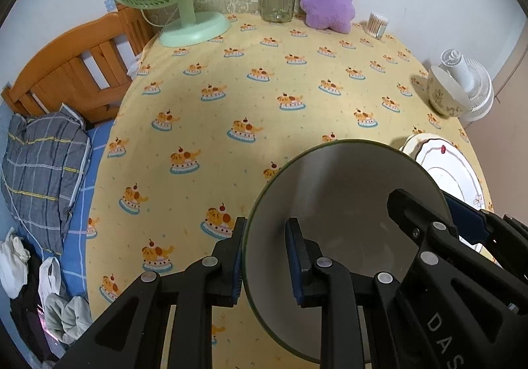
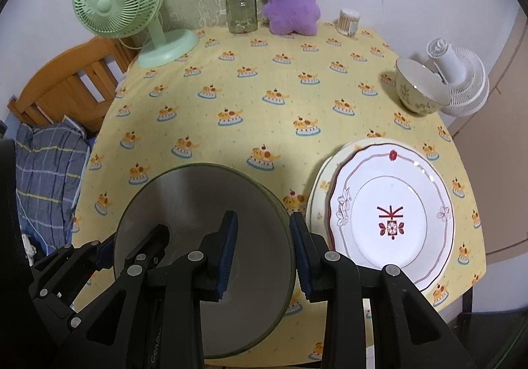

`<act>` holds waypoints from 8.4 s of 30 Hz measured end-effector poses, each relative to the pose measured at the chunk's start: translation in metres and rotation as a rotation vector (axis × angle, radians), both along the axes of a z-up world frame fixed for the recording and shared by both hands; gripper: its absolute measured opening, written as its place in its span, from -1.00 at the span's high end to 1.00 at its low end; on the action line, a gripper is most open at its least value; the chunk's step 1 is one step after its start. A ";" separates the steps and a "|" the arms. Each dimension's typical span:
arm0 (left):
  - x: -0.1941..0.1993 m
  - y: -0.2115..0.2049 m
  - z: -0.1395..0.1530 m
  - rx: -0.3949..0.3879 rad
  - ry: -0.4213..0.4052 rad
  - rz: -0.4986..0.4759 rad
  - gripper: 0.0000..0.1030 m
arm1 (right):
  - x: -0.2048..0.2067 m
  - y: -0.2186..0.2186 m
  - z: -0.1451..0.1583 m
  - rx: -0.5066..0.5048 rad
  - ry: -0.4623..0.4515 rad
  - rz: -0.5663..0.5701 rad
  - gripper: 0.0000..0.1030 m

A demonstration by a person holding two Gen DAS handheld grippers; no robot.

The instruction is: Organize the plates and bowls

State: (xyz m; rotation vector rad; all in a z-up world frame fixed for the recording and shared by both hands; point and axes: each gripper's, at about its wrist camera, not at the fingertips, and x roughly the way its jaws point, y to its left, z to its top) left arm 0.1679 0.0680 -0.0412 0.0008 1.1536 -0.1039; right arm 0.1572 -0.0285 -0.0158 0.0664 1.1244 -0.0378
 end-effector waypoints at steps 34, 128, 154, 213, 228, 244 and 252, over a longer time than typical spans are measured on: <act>0.015 -0.013 -0.024 0.041 0.091 -0.037 0.42 | 0.016 -0.013 -0.028 0.062 0.031 -0.008 0.24; 0.214 -0.344 -0.033 0.043 -0.043 -0.009 0.04 | 0.213 -0.358 -0.040 0.056 -0.065 -0.066 -0.29; 0.227 -0.356 -0.039 0.089 -0.087 -0.076 0.49 | 0.225 -0.367 -0.054 0.059 -0.060 -0.082 0.48; 0.063 -0.125 0.074 0.019 -0.143 0.024 0.49 | 0.069 -0.137 0.069 0.039 -0.118 0.025 0.48; 0.024 -0.057 0.074 0.010 -0.132 0.000 0.49 | 0.028 -0.068 0.068 0.037 -0.108 0.009 0.48; 0.000 -0.012 0.040 -0.004 -0.053 -0.024 0.49 | 0.002 -0.016 0.035 0.024 -0.029 -0.005 0.48; 0.000 -0.007 0.021 -0.011 -0.006 -0.025 0.49 | 0.003 -0.011 0.016 0.016 0.021 -0.005 0.48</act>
